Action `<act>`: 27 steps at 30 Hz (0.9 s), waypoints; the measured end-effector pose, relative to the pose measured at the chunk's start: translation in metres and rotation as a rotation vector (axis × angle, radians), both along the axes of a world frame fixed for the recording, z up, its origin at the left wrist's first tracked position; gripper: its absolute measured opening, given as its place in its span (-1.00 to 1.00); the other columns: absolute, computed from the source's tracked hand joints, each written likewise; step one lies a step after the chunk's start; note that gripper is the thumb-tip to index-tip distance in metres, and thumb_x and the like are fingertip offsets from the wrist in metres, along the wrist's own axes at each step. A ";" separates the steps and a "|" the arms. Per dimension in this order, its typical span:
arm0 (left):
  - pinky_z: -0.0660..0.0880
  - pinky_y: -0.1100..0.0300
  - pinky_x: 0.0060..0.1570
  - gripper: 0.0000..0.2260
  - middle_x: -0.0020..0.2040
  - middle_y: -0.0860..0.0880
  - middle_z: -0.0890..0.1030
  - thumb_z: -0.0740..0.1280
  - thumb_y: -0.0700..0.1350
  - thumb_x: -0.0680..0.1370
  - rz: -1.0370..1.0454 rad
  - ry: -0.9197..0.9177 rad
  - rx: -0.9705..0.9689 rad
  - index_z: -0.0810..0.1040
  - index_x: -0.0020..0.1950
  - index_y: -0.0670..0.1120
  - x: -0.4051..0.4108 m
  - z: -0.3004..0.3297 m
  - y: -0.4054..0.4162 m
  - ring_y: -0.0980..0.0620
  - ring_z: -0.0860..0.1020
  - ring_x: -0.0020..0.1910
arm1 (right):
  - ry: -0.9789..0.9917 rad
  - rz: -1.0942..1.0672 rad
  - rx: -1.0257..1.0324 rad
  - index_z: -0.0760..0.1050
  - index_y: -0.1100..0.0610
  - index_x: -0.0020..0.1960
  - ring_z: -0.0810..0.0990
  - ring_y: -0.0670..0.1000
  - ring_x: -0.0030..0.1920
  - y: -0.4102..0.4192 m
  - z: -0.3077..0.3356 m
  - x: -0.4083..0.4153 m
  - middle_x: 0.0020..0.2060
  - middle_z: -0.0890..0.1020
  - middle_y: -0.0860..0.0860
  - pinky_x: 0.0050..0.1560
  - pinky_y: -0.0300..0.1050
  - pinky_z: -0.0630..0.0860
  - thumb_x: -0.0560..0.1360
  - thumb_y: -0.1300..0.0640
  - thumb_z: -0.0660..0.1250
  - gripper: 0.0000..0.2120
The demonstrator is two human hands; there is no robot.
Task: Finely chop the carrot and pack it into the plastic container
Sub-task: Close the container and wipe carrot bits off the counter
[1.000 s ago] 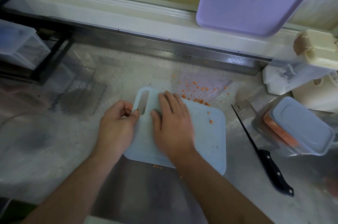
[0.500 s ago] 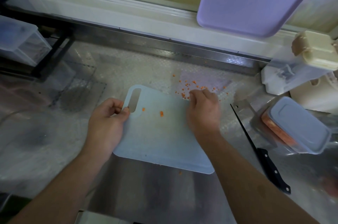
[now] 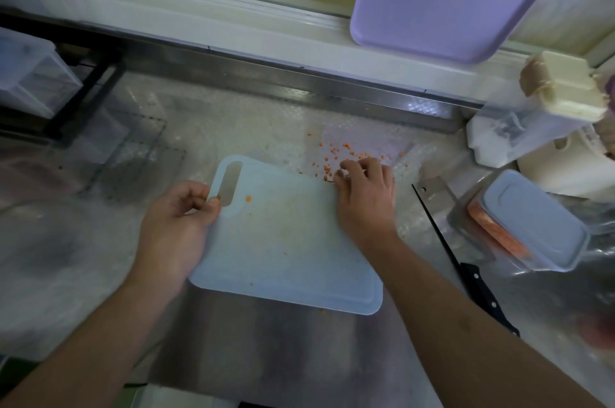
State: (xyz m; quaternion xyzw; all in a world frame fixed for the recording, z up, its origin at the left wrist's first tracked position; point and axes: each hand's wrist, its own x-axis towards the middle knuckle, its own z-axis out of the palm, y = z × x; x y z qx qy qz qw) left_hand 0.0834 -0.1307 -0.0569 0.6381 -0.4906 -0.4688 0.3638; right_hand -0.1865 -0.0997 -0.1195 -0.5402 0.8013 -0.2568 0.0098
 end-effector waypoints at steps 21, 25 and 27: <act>0.44 0.15 -0.17 -0.96 -0.20 -0.12 0.60 0.42 -0.31 0.57 0.065 0.079 -0.018 0.64 0.01 -0.24 0.025 0.004 -0.019 0.09 0.52 -0.31 | -0.076 -0.151 -0.073 0.56 0.19 0.09 0.43 0.18 0.03 0.020 -0.004 0.001 0.00 0.52 0.12 0.04 0.19 0.48 0.58 0.26 0.28 -0.87; 0.41 0.11 -0.15 -0.99 -0.20 -0.11 0.60 0.43 -0.28 0.58 0.063 0.063 -0.007 0.63 -0.03 -0.20 0.022 0.004 -0.019 0.02 0.51 -0.25 | -0.221 -0.039 -0.125 0.61 0.15 0.09 0.53 0.17 0.03 0.013 0.012 0.024 0.01 0.57 0.06 0.03 0.14 0.54 0.59 0.21 0.22 -0.80; 0.40 0.11 -0.16 -0.94 -0.24 -0.05 0.59 0.43 -0.27 0.58 0.067 0.076 -0.001 0.62 -0.09 -0.16 0.019 0.003 -0.018 0.03 0.50 -0.25 | -0.241 0.048 -0.146 0.64 0.16 0.12 0.57 0.18 0.05 0.006 0.025 0.054 0.02 0.62 0.08 0.08 0.08 0.53 0.54 0.23 0.23 -0.75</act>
